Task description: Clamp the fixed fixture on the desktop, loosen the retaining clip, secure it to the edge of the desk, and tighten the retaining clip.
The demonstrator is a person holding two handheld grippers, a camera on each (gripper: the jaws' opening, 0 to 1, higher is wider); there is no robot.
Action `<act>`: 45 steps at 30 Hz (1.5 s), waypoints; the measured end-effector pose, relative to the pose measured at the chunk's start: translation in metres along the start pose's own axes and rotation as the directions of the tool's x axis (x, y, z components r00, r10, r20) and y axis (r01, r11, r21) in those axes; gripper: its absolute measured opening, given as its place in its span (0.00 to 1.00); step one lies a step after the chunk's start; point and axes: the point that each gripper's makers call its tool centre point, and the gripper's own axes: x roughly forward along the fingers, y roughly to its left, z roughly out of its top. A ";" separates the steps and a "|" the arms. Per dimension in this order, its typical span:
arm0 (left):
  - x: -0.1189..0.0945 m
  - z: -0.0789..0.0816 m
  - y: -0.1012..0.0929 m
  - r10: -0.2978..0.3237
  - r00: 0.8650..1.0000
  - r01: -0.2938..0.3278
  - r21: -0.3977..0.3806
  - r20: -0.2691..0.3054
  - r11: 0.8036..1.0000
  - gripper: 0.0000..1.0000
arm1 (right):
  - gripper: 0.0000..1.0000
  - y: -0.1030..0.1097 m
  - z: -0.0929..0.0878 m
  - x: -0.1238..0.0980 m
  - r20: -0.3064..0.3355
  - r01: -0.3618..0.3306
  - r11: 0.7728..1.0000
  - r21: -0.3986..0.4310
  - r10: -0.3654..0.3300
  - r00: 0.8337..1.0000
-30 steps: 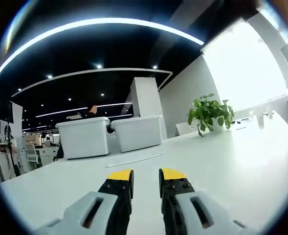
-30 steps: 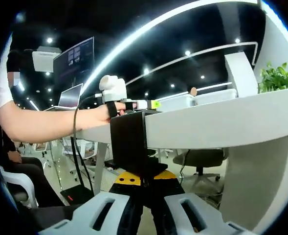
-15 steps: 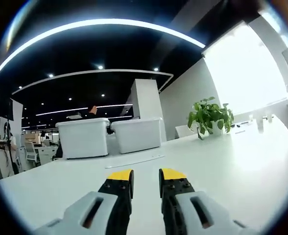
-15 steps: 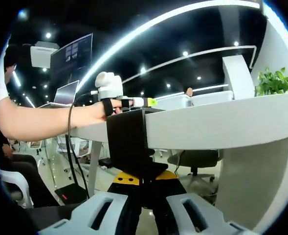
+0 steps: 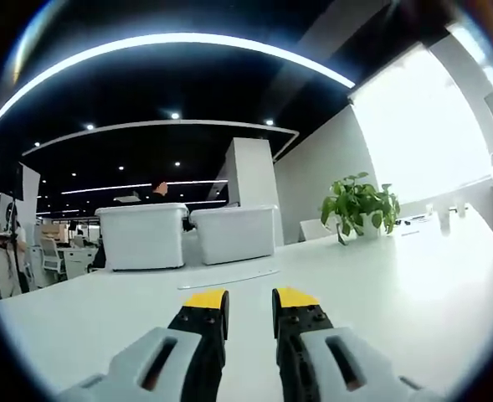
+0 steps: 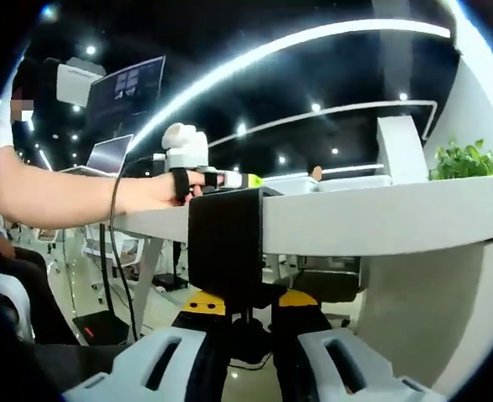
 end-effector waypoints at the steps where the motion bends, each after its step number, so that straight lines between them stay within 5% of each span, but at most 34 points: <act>1: 0.000 0.000 0.000 -0.003 1.000 0.003 -0.002 0.002 1.000 0.21 | 0.18 0.000 0.001 0.000 0.000 -0.005 1.000 0.003 0.005 1.000; 33: -0.002 0.006 0.002 -0.002 1.000 0.003 -0.041 0.026 0.999 0.21 | 0.29 0.003 -0.003 -0.032 -0.033 0.046 0.998 -0.035 -0.047 0.998; 45: -0.008 0.020 0.003 -0.012 0.996 0.024 -0.124 0.091 0.992 0.21 | 0.26 0.003 -0.003 -0.053 -0.030 0.068 0.997 -0.046 -0.070 0.997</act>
